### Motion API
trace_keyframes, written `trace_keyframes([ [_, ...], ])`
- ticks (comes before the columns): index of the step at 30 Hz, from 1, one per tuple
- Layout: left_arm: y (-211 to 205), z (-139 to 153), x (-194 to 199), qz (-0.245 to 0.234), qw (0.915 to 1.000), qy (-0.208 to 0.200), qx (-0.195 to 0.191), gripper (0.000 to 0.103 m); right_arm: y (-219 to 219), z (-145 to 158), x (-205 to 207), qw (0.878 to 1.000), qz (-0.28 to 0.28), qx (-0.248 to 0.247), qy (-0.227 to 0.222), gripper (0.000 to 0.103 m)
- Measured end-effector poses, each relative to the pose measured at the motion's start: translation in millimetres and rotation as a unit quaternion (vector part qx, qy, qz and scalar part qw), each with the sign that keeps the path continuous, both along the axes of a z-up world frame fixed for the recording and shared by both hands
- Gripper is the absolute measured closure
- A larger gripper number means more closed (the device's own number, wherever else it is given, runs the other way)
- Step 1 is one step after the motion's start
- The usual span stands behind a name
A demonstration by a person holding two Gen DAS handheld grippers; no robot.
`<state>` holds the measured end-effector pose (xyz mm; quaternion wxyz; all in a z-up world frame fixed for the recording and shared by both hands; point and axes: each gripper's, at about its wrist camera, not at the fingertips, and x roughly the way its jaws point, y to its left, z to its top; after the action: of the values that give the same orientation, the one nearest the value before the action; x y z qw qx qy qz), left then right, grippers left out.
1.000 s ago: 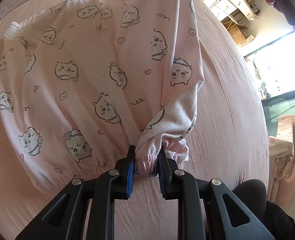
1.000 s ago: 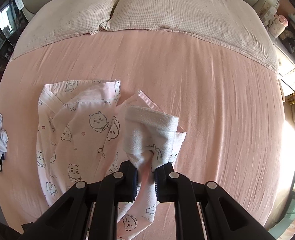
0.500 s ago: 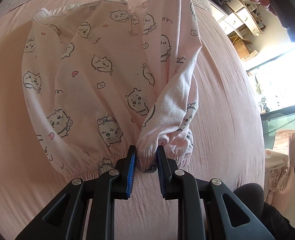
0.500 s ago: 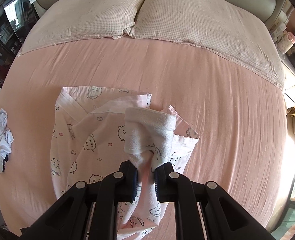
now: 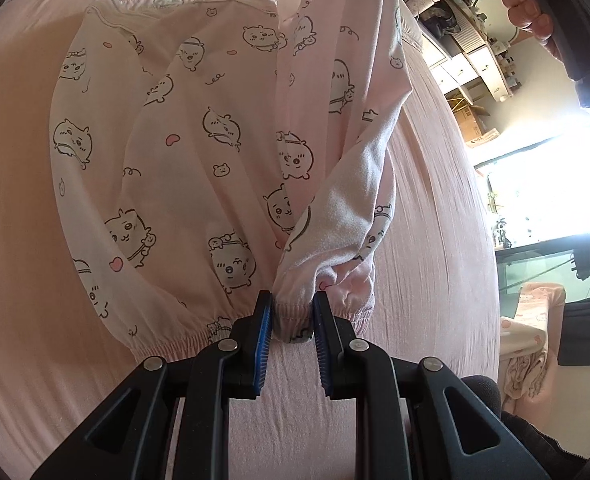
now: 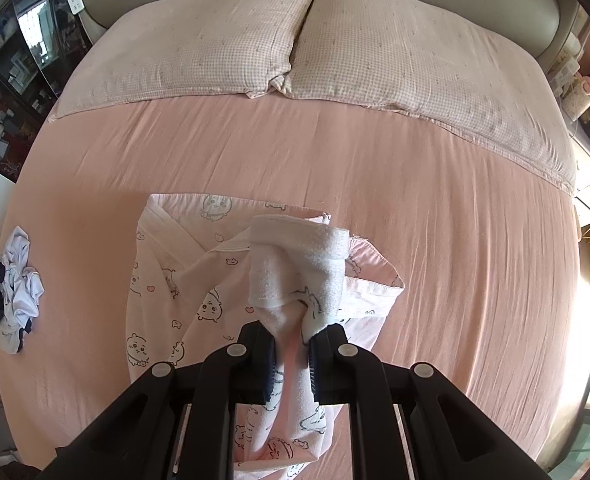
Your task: Fold clothes
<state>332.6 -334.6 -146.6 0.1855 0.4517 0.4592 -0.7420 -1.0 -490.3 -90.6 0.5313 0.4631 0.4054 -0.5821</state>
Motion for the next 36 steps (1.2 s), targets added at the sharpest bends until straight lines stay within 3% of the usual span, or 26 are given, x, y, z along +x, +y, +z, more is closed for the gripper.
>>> trace_keyframes([
  [7,11,10,-6,0.004,0.9998,0.012,-0.014,0.085,4,6,-8,1.0,-0.015,-0.005,-0.019,0.092],
  [11,9,12,-8,0.013,0.9997,0.017,-0.013,0.085,-2,9,1,1.0,-0.007,-0.008,-0.006,0.092],
  [14,7,5,-46,0.019,0.9996,0.019,-0.011,0.085,-11,4,11,1.0,-0.007,-0.002,-0.005,0.092],
  [17,6,2,-54,0.025,0.9994,0.021,-0.009,0.085,-24,-3,25,1.0,-0.002,0.0,0.003,0.092],
  [36,0,-22,-39,0.07,0.9971,0.011,0.027,0.085,-101,-81,124,0.999,0.028,0.036,0.0,0.092],
])
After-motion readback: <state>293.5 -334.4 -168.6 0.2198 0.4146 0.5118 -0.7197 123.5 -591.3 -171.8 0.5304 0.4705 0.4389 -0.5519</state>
